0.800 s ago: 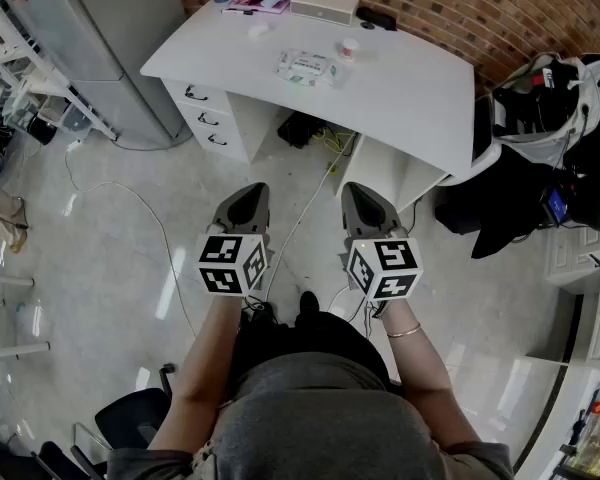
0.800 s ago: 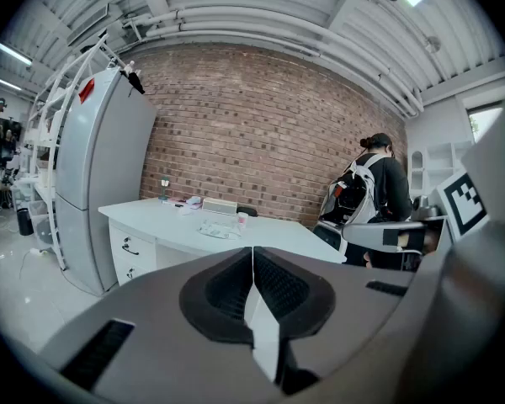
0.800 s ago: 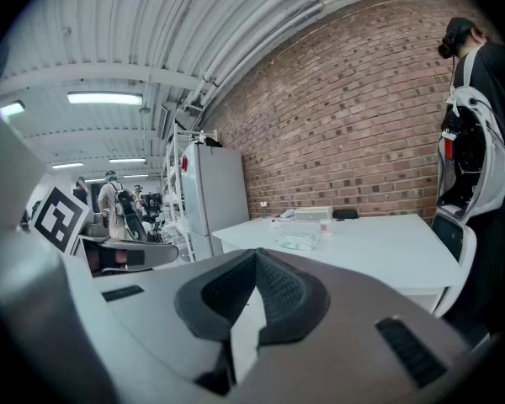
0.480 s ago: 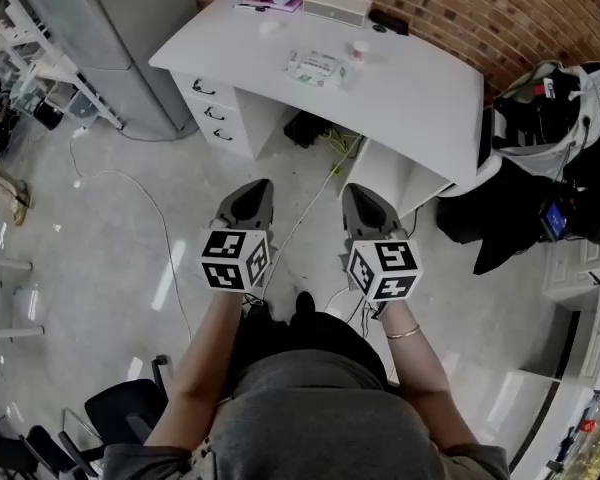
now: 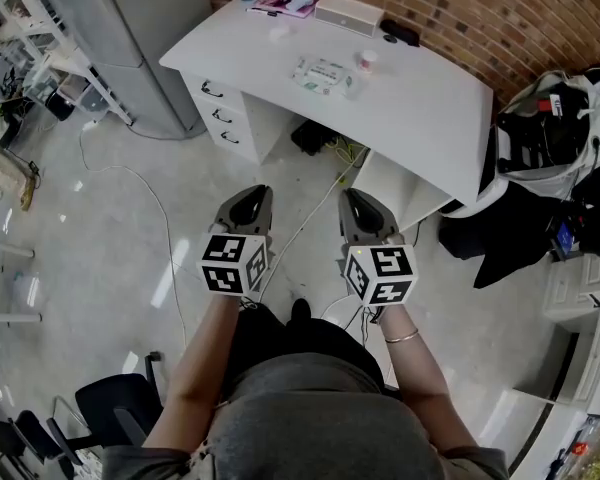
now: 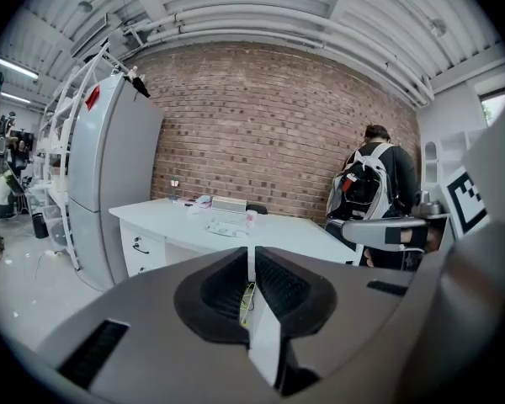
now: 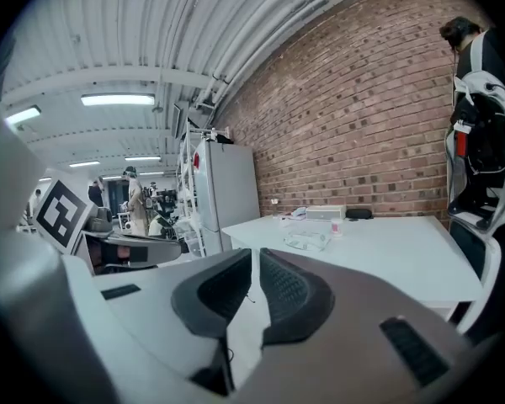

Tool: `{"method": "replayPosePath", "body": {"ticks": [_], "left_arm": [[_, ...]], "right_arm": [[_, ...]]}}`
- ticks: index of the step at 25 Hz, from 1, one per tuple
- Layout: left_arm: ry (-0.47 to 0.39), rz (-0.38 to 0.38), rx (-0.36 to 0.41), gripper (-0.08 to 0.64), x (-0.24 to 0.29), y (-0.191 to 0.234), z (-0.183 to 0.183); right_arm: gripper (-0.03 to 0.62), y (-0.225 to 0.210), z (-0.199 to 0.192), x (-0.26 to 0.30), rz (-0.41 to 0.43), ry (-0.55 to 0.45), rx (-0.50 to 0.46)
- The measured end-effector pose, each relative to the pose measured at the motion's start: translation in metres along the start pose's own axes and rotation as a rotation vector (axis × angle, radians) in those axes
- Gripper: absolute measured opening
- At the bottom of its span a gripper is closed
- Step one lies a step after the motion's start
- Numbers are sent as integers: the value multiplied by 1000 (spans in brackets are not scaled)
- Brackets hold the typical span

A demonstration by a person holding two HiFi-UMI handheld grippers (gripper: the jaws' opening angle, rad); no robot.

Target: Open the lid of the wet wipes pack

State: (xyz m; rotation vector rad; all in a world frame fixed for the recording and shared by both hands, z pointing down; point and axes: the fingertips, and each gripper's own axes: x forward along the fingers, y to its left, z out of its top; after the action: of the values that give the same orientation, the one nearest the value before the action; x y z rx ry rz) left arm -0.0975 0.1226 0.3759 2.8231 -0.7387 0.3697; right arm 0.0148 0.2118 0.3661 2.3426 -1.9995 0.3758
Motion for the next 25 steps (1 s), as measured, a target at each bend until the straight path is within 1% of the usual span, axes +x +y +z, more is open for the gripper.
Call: {"method": "replayPosePath", "body": {"ticks": [5, 8, 12, 19, 25], "left_arm": [[4, 15, -5, 32, 3, -2, 1], [15, 19, -5, 74, 5, -1, 0], [22, 13, -6, 99, 14, 0, 2], [23, -8, -19, 130, 33, 8, 5], [30, -28, -23, 150, 65, 18, 9]], "right_arm": [[75, -7, 0, 1, 3, 7, -17], [109, -10, -1, 4, -4, 8, -14], [115, -17, 0, 7, -7, 11, -15], [130, -31, 2, 18, -38, 22, -10], [137, -47, 3, 36, -61, 34, -11]]}}
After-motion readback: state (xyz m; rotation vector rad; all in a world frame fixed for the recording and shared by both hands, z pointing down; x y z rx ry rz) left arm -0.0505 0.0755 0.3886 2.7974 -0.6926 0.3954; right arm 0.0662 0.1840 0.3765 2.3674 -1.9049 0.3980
